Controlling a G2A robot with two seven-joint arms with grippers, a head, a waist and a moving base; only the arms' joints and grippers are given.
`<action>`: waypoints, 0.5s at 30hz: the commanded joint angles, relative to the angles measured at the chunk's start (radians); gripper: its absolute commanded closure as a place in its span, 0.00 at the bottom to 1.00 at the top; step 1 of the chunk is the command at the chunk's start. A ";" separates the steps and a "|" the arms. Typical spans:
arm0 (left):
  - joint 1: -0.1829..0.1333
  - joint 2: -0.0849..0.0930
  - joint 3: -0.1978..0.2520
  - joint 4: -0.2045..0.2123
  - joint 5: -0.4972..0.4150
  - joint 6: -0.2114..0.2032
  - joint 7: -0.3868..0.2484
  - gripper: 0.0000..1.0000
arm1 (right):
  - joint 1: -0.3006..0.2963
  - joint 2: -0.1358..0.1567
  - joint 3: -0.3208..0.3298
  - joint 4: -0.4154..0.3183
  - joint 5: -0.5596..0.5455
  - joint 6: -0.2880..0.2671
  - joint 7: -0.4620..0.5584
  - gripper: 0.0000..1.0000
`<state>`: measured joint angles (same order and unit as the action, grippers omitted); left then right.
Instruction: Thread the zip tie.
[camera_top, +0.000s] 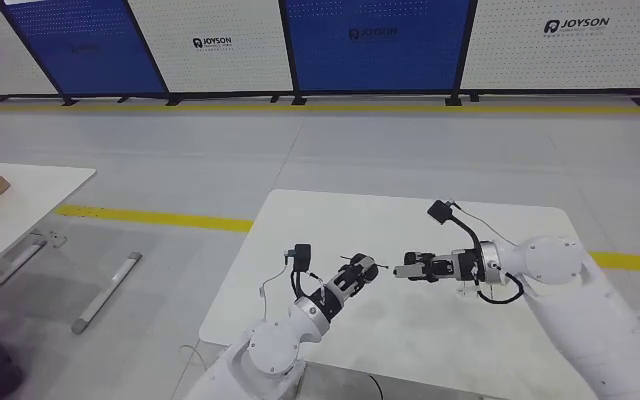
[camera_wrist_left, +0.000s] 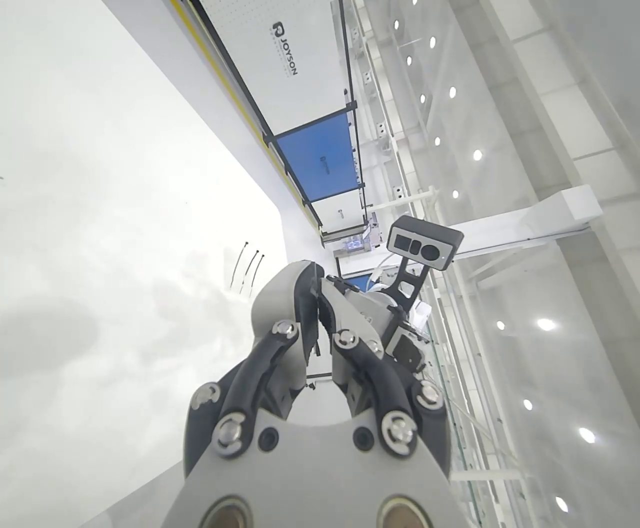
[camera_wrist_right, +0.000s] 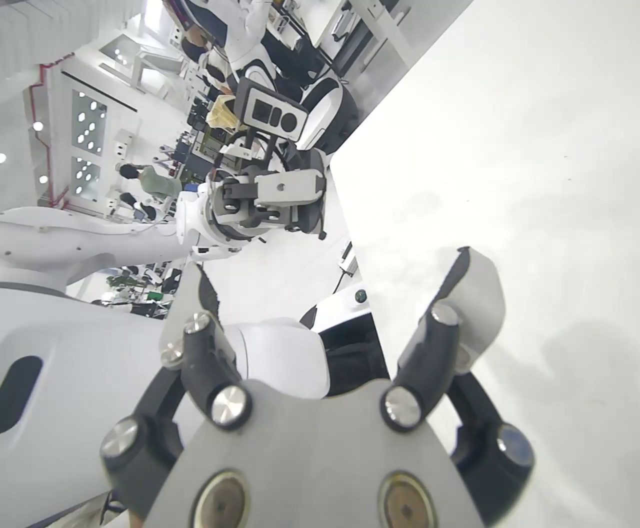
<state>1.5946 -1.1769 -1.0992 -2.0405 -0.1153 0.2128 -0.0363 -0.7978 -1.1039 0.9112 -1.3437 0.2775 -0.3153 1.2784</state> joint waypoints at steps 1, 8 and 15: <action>-0.011 -0.003 0.012 0.010 -0.007 -0.007 0.007 1.00 | 0.004 -0.002 -0.004 0.003 0.002 -0.001 -0.003 0.28; -0.019 -0.009 0.028 0.015 -0.014 -0.023 0.008 1.00 | 0.013 -0.004 -0.006 0.017 0.012 0.005 0.005 0.81; -0.012 -0.010 0.023 0.019 -0.023 -0.036 0.000 1.00 | 0.014 -0.007 -0.003 0.032 0.039 -0.007 0.002 0.97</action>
<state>1.5824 -1.1862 -1.0752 -2.0220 -0.1354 0.1783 -0.0362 -0.7839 -1.1104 0.9088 -1.3124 0.3152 -0.3213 1.2788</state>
